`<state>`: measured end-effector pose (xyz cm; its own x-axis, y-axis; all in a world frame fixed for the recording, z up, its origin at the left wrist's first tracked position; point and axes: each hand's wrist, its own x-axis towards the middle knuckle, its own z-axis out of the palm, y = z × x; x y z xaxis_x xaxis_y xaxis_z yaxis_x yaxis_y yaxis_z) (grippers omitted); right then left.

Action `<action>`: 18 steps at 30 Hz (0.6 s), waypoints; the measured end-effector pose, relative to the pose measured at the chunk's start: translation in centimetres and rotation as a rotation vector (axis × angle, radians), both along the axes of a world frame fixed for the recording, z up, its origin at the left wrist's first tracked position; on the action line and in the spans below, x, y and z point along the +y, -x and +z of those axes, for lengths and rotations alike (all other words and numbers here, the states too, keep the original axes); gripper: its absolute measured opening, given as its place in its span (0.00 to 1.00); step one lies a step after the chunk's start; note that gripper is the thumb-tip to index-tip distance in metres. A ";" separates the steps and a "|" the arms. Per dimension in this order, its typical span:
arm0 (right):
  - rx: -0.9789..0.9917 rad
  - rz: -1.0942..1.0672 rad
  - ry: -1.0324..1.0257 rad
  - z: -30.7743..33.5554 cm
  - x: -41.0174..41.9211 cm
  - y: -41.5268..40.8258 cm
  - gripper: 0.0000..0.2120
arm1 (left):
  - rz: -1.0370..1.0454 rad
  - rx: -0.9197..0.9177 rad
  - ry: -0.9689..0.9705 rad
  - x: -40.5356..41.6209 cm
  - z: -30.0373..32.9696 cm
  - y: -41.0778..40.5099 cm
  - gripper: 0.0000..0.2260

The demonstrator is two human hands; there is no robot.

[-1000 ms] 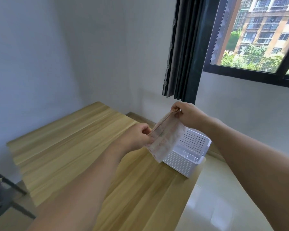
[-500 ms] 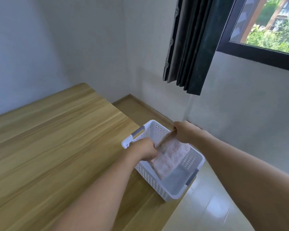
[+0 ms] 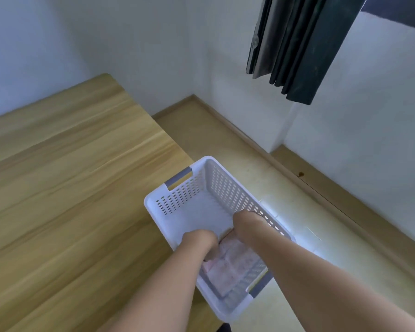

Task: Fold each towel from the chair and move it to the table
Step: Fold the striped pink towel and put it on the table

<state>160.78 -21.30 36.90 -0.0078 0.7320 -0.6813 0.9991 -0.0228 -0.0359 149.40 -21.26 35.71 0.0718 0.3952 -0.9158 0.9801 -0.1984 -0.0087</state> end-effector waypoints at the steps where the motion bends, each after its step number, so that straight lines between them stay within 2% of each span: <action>1: 0.014 -0.012 0.002 -0.9 0.0 0.1 0.16 | 0.017 0.013 0.012 0.0 -1.0 -0.1 0.08; 4: -0.044 0.047 0.090 -2.9 0.6 0.3 0.19 | 0.030 0.009 -0.061 0.2 -3.2 -0.2 0.16; 7: -0.139 -0.039 0.138 -3.6 1.1 0.6 0.25 | 0.005 0.034 -0.082 0.4 -4.6 -0.1 0.17; 11: -0.151 -0.044 0.207 -4.0 1.4 0.8 0.28 | 0.042 0.049 -0.097 0.4 -4.9 0.0 0.18; 15: -0.120 0.029 0.019 -2.7 0.8 0.7 0.19 | 0.019 0.035 -0.158 0.9 -3.2 0.0 0.18; 18: -0.057 0.048 -0.129 -0.4 0.1 0.3 0.17 | -0.060 -0.029 -0.354 1.2 -0.7 0.7 0.16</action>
